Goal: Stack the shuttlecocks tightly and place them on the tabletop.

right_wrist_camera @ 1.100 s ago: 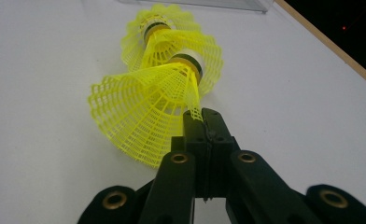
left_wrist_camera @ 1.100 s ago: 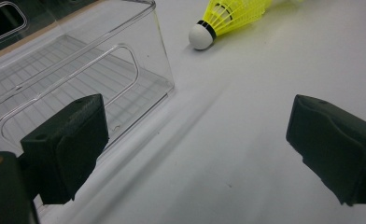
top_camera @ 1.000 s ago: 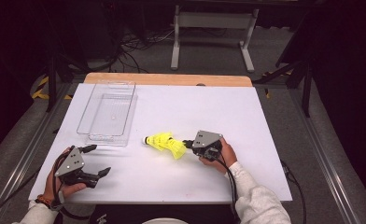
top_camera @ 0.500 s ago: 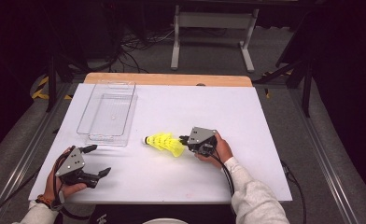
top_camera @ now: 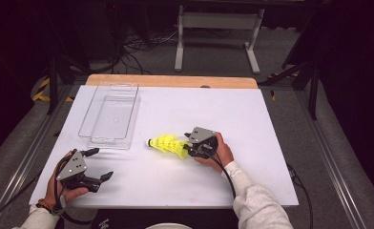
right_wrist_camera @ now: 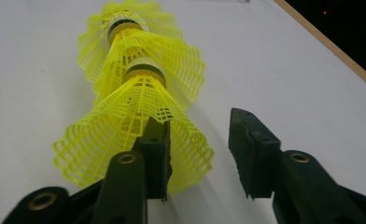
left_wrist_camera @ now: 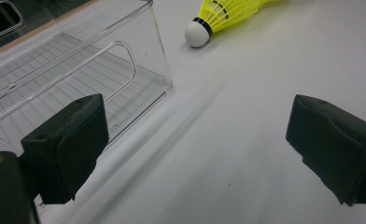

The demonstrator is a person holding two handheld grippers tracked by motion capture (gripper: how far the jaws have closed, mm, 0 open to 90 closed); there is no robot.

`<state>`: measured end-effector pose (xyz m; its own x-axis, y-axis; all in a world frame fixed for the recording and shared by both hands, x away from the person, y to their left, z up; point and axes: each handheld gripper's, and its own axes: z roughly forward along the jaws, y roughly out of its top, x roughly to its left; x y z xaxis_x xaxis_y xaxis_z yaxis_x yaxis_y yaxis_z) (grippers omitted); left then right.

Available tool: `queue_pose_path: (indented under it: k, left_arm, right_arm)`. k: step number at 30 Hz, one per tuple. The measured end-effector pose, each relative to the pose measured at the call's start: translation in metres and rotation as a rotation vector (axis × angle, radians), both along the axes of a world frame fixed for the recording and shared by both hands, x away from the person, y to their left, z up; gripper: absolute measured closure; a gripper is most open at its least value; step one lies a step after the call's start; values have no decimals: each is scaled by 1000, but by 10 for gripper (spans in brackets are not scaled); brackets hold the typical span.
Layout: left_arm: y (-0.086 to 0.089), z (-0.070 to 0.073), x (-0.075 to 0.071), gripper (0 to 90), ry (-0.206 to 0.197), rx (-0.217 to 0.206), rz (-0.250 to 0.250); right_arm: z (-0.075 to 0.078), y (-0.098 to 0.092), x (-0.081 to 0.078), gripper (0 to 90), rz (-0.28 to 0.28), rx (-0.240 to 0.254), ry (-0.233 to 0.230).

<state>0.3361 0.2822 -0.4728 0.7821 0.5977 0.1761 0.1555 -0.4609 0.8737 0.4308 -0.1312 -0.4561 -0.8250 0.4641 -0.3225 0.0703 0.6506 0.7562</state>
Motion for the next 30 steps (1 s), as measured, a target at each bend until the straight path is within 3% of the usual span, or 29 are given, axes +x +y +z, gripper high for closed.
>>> queue_pose_path:
  k: [7, 8, 15, 17, 24, 30]
  left_arm:
    - [0, 1, -1, 67, -3, 0, -3]
    - [0, 1, -1, 67, -3, 1, -3]
    - [0, 1, -2, 67, -7, 2, 0]
    - [0, 1, -2, 67, -7, 2, 1]
    - [1, 2, -3, 67, -10, 6, 0]
    - [0, 2, -3, 67, -11, 9, -2]
  right_arm:
    - [2, -3, -2, 431, -32, -6, 10]
    - [4, -7, -4, 388, -44, 8, 15]
    - [12, -20, -10, 319, -78, 44, 14]
    - [17, -27, -15, 286, -106, 83, 12]
    - [22, -33, -30, 273, -111, 117, 33]
    - [14, -27, -48, 292, -64, 79, 77]
